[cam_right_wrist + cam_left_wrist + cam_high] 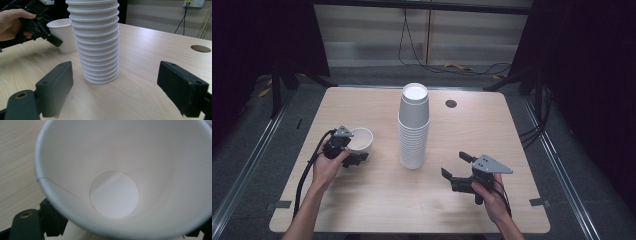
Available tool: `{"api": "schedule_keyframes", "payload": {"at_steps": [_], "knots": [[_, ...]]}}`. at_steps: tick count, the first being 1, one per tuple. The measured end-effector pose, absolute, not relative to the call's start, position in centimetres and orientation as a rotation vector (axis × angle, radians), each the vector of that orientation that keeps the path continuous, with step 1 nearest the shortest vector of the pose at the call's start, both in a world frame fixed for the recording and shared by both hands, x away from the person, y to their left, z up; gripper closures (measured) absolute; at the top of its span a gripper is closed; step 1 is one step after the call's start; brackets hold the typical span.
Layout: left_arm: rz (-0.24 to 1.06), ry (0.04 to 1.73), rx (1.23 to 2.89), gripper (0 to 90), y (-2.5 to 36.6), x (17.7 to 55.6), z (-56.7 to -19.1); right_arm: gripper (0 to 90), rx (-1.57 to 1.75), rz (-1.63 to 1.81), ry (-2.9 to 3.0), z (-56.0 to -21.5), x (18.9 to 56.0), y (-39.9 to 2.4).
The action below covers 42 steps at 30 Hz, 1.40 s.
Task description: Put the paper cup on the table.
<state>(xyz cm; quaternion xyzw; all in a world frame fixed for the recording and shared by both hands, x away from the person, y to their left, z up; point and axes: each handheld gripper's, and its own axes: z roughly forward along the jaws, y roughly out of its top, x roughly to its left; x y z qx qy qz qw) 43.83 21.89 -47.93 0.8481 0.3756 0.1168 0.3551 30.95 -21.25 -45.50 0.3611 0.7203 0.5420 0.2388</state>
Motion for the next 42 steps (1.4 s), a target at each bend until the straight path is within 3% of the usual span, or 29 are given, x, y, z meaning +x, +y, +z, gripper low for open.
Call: {"api": "schedule_keyframes", "payload": {"at_steps": [7, 12, 23, 27, 42], "knots": [[0.292, 1.009, 2.136, 15.9, 22.8, 42.7, -48.2, 13.6, 0.989, 1.481, 1.974, -45.4, 30.9, -21.3], [0.397, 1.010, 2.123, 16.1, 23.1, 41.5, -48.2, 13.5, 0.983, 1.473, 1.983, -45.5, 30.8, -21.4], [0.352, 1.057, 2.002, 16.0, 24.0, 39.3, -47.7, 13.5, 0.973, 1.462, 1.977, -45.5, 30.8, -21.5], [0.359, 1.046, 2.034, 16.1, 23.9, 38.4, -47.2, 13.5, 0.973, 1.460, 1.974, -45.5, 30.7, -21.5], [0.408, 0.962, 1.898, 15.8, 23.3, 34.4, -46.0, 13.5, 0.994, 1.450, 1.964, -45.6, 30.3, -22.3]]}}
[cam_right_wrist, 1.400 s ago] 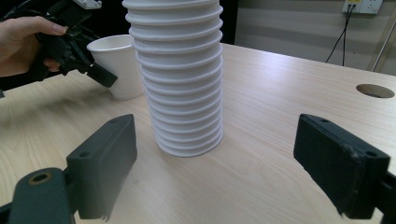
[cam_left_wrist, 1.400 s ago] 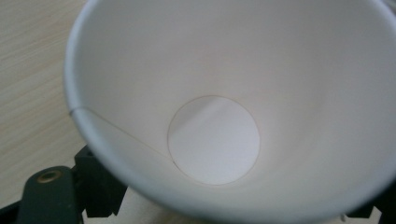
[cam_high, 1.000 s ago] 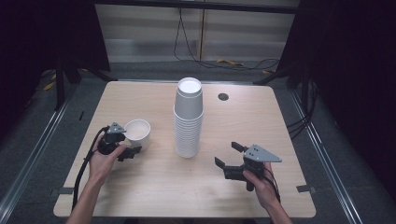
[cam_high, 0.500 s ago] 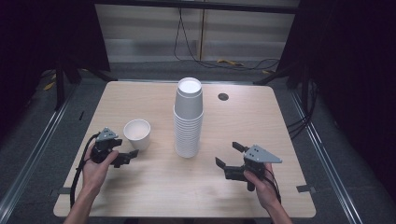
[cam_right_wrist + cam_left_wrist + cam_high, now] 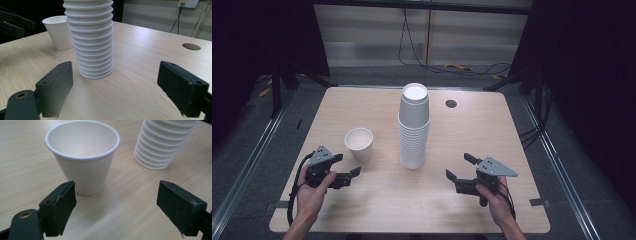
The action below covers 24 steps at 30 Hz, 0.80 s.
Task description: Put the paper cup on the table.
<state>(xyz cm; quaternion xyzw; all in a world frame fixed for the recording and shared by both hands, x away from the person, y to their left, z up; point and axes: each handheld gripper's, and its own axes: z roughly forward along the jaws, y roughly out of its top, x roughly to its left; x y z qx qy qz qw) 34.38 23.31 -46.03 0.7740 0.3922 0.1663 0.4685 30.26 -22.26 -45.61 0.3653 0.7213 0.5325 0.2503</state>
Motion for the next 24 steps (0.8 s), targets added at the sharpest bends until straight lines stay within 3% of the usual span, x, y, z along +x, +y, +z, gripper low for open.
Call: {"api": "schedule_keyframes", "payload": {"at_steps": [15, 18, 24], "knots": [[0.354, 0.853, 1.856, 15.6, 20.0, 30.3, -46.1, 13.5, 0.985, 1.461, 1.969, -45.7, 30.4, -22.0], [0.400, 0.855, 1.807, 15.7, 19.9, 30.0, -46.8, 13.5, 0.984, 1.454, 1.980, -45.8, 30.4, -21.9], [0.276, 0.834, 1.833, 15.7, 19.1, 29.6, -47.7, 13.5, 0.990, 1.438, 2.003, -46.2, 30.4, -21.9]]}}
